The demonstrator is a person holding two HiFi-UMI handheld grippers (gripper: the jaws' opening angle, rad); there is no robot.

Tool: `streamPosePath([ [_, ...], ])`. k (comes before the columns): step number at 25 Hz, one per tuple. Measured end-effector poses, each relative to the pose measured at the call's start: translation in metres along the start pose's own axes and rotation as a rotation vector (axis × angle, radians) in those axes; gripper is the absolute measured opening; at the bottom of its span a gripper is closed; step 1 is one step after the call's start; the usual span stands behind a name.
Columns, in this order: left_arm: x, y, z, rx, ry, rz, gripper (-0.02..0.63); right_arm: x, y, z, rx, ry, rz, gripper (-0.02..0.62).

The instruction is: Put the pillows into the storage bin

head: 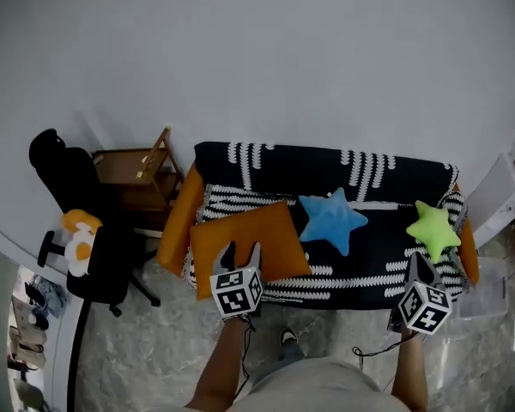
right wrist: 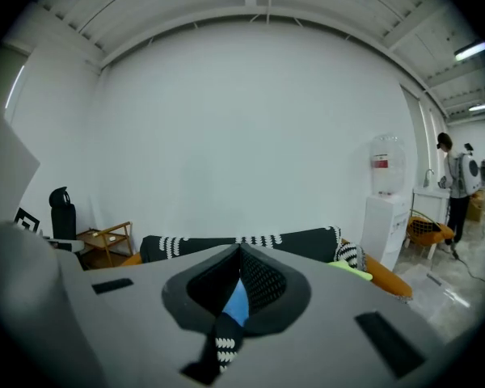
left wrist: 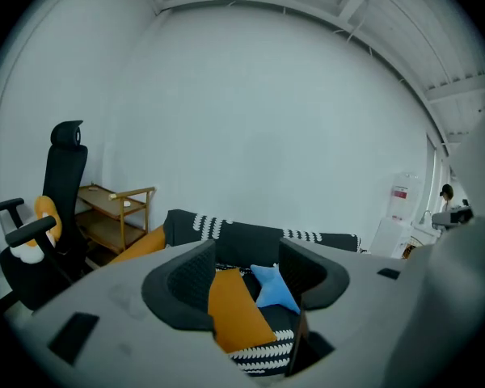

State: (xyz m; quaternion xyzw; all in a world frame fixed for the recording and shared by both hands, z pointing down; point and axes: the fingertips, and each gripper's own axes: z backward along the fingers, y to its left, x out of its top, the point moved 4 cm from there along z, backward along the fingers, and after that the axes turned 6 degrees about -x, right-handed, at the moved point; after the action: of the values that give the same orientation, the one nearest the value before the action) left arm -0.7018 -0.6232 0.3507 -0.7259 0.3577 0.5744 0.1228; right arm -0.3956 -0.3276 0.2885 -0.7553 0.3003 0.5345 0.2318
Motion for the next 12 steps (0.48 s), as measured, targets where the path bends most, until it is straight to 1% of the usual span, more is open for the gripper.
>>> streamPosePath([
  [2, -0.002, 0.019, -0.017, -0.006, 0.020, 0.016, 0.242, 0.011, 0.023, -0.025, 0.031, 0.003, 0.021, 0.002],
  [5, -0.008, 0.043, -0.036, 0.009, 0.055, 0.033, 0.242, 0.014, 0.058, -0.060, 0.088, 0.026, 0.039, 0.002],
  [8, -0.018, 0.053, -0.046, 0.026, 0.090, 0.052, 0.242, 0.005, 0.079, -0.088, 0.126, 0.076, 0.055, 0.002],
  [12, -0.038, 0.068, -0.055, 0.048, 0.147, 0.043, 0.242, -0.019, 0.098, -0.120, 0.166, 0.147, 0.059, 0.002],
])
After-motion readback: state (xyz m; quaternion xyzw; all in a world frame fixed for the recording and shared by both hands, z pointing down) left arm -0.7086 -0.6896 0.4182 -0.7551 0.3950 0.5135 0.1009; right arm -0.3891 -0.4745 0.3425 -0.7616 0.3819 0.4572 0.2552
